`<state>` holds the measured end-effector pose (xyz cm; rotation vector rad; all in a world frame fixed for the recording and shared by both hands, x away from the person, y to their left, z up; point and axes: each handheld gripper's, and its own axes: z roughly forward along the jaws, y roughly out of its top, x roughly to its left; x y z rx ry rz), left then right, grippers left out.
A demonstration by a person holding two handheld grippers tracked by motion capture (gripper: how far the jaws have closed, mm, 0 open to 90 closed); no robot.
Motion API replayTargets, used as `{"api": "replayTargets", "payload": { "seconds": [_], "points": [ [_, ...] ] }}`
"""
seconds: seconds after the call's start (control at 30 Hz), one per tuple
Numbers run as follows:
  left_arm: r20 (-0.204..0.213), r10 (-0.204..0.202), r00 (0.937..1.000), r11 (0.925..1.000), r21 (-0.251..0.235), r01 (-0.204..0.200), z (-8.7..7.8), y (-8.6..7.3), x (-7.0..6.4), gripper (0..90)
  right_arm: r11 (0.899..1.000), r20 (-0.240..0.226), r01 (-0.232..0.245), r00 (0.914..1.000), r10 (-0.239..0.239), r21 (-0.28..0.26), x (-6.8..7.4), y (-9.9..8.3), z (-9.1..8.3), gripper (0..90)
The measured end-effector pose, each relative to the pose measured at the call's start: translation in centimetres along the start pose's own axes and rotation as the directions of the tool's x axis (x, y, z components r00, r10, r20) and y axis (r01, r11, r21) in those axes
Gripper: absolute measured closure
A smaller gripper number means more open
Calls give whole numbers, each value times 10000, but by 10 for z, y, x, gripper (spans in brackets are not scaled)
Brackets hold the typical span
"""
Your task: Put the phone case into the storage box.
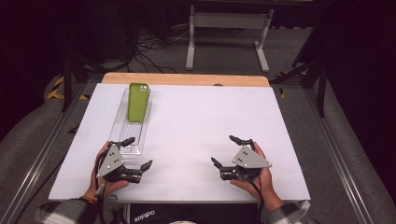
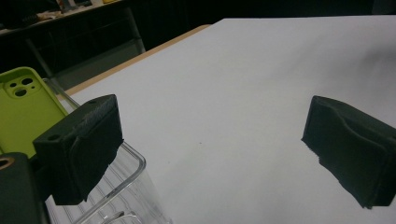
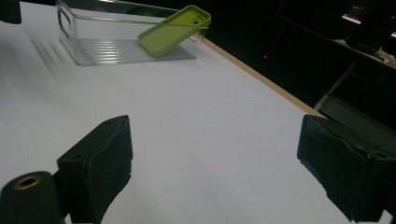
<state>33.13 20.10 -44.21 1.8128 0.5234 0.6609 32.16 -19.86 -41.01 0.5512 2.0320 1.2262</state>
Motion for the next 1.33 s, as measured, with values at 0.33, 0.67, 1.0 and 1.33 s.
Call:
{"api": "replayTargets", "payload": {
  "seconds": [0.33,0.67,1.0,1.33],
  "points": [
    [-17,-164,9999,9999,-35,164,-3,0,2,54,9999,-54,167,9998,-167,-22,4,2,0,114],
    [84,-139,9999,9998,175,137,0,-1,3,56,10000,64,85,9999,-85,-10,2,1,0,117],
    [160,-84,9998,9997,231,80,1,-1,2,61,10000,78,72,9999,-72,25,0,0,-1,118],
    [186,119,9998,9991,398,-127,6,-1,0,61,9999,-35,-11,10000,11,148,0,-2,1,118]
  ]
}}
